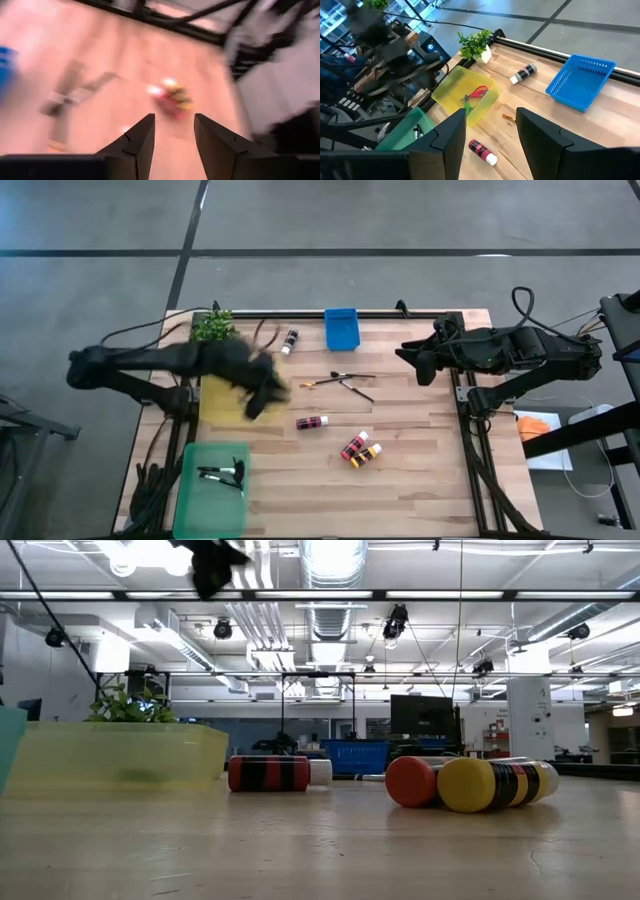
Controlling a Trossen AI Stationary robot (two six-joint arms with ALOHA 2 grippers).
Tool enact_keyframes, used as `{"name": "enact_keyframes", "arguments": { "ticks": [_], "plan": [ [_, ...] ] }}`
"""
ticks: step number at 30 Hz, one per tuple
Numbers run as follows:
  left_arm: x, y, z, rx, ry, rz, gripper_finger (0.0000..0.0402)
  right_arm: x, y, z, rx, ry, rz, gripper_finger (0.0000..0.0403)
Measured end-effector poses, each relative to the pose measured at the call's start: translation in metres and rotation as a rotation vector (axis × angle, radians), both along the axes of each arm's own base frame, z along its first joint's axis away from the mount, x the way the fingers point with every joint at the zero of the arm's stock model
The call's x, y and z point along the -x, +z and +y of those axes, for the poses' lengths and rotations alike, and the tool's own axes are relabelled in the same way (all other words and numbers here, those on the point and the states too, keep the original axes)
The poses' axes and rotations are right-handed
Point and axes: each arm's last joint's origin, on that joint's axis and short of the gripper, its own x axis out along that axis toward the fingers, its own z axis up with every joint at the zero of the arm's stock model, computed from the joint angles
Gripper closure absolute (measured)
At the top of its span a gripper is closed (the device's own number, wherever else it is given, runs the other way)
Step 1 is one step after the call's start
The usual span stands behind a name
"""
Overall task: Pick & Place Paint Supplies
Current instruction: Put the yellow paint brush into the blue bin
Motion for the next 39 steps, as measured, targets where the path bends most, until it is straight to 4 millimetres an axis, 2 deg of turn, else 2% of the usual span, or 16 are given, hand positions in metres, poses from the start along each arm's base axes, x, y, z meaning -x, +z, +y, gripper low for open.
{"name": "enact_keyframes", "arguments": {
  "ticks": [3, 5, 8, 12, 16, 23, 29, 39],
  "plan": [
    [-0.029, -0.008, 0.033, -0.120, -0.044, 0.039, 0.0256, 0.000, 0.000, 0.000, 0.005, 0.003, 0.002, 0.0232],
    [-0.047, -0.018, 0.046, -0.186, -0.115, 0.086, 0.0256, 0.000, 0.000, 0.000, 0.009, 0.005, 0.004, 0.0232],
    [-0.069, -0.042, 0.057, -0.231, -0.194, 0.216, 0.0256, 0.000, 0.000, 0.000, 0.010, 0.006, 0.004, 0.0232],
    [-0.085, -0.083, 0.063, -0.263, -0.265, 0.363, 0.0256, 0.000, 0.000, 0.000, 0.014, 0.009, 0.007, 0.0232],
    [-0.095, -0.114, 0.068, -0.300, -0.231, 0.472, 0.0256, 0.000, 0.000, 0.001, 0.019, 0.013, 0.009, 0.0232],
    [-0.103, -0.144, 0.084, -0.295, -0.186, 0.522, 0.0256, -0.001, -0.001, 0.001, 0.039, 0.039, 0.022, 0.0232],
    [-0.104, -0.163, 0.097, -0.263, -0.158, 0.564, 0.0256, -0.001, -0.001, 0.001, 0.045, 0.042, 0.026, 0.0232],
    [-0.106, -0.181, 0.099, -0.270, -0.158, 0.620, 0.0256, -0.001, -0.001, 0.001, 0.034, 0.041, 0.023, 0.0232]
  ]
}}
